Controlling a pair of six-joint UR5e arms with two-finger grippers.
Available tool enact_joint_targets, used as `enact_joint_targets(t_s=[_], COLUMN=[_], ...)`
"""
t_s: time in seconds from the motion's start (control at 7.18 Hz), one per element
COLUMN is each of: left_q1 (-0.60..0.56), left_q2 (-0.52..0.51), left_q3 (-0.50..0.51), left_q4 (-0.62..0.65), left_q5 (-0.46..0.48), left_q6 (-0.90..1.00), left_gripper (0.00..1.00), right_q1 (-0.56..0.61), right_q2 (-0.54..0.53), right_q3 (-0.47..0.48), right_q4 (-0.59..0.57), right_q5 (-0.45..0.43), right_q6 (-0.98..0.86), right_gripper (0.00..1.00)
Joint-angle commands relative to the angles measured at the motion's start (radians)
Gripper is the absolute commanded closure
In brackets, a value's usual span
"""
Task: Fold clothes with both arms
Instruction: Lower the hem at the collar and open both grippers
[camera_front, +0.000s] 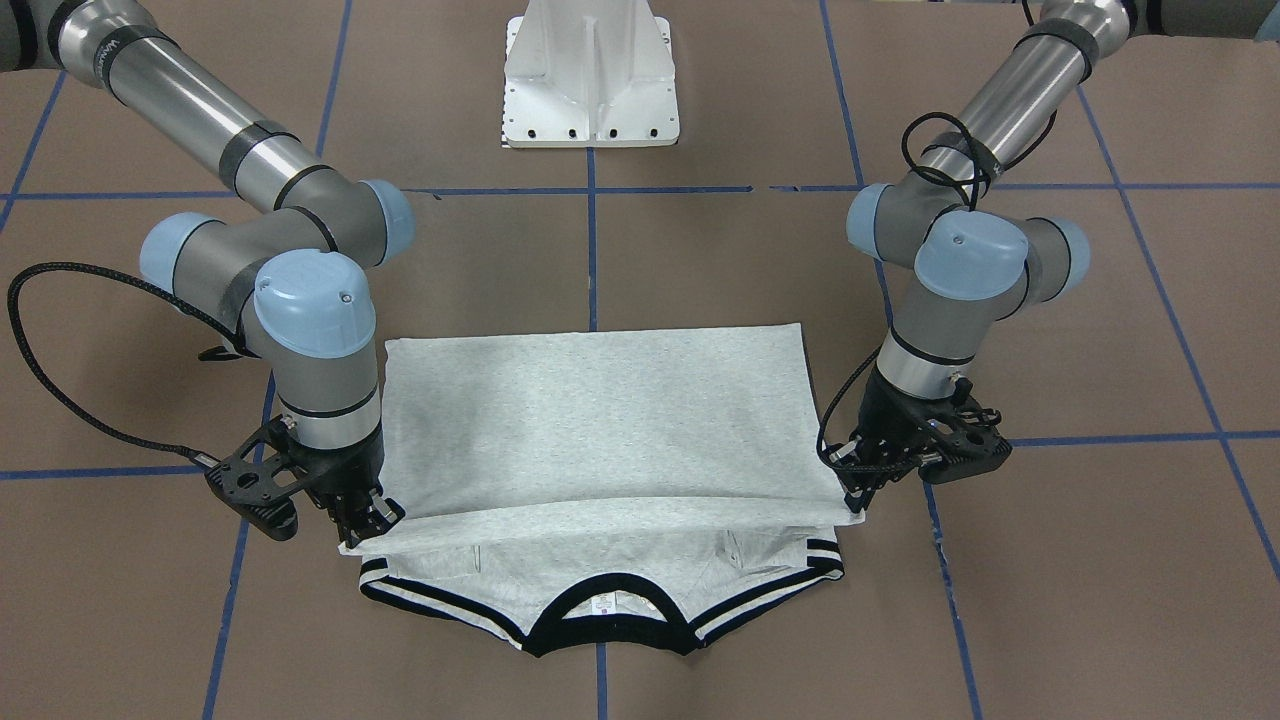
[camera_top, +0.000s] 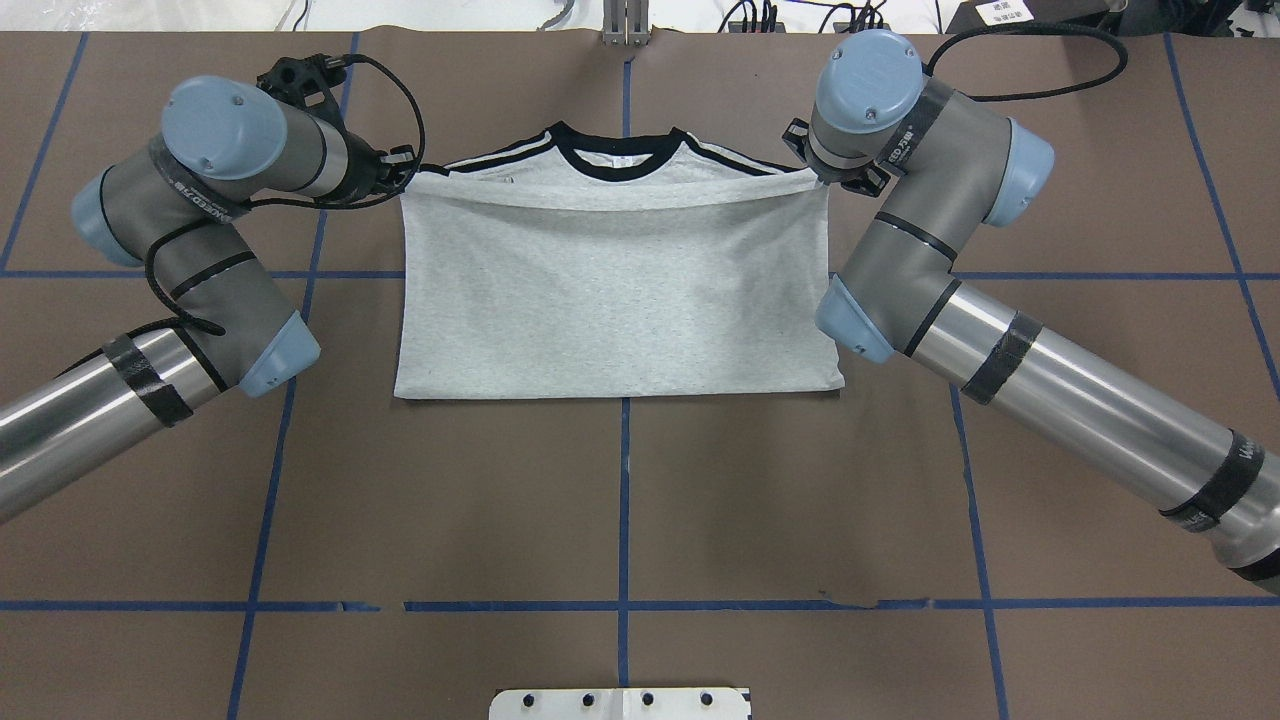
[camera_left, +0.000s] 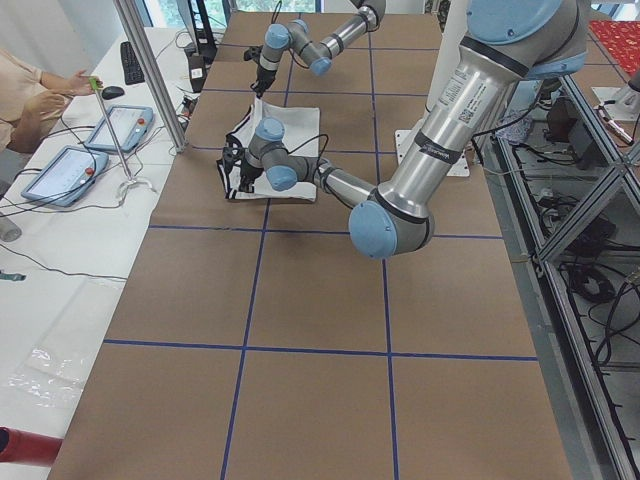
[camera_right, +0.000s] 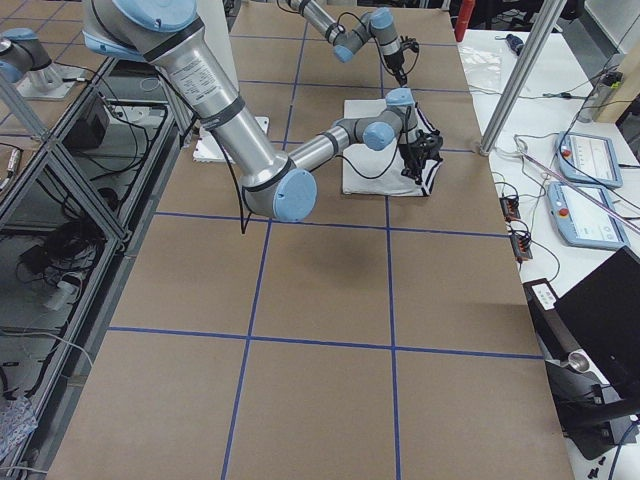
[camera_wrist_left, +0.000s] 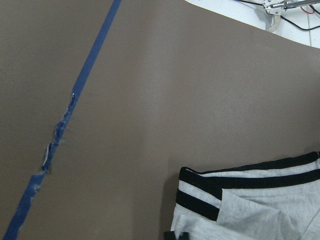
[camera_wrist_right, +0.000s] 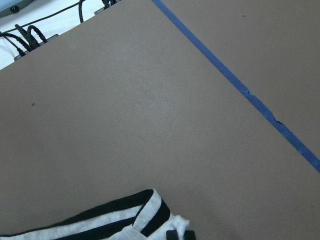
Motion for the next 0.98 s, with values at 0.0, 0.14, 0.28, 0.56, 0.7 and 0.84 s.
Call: enact_joint_targets(t_s=[0.0,0.14,0.28,0.56,0.7,0.84], left_q1=[-0.001,-0.006,-0.024,-0.026,-0.026,-0.026], left_q2=[0.002,0.004,0.006,0.004,0.004,0.003], left_q3=[0.000,0.000,0.000,0.000,-0.001,-0.003], left_q4=[-0.002,-0.033,-0.058,-0.061,-0.060,-0.060], left_q5=[0.000,0.000,-0.002,-0.002,-0.002,-0.002], left_q6=[0.000,0.002,0.003,-0.001,0.000,0.000], left_gripper=[0.72,0.70,0.68,0.68,0.67,0.66], right_q1=[0.005,0.013,0.013,-0.063,-0.111,-0.166], right_q2=[0.003,0.003,-0.009,-0.188,-0.296,-0.360], right_q3=[0.001,0.015,0.067,0.304,0.434,0.494], right_q4=[0.008,0.020,0.020,0.020,0.020,0.022], right_q5=[0.000,0.038,0.092,0.103,0.105,0.089], right_q6=[0.004,0.006,0.016,0.123,0.192,0.263], right_gripper=[0.49,0.47,0.44,0.33,0.29,0.28])
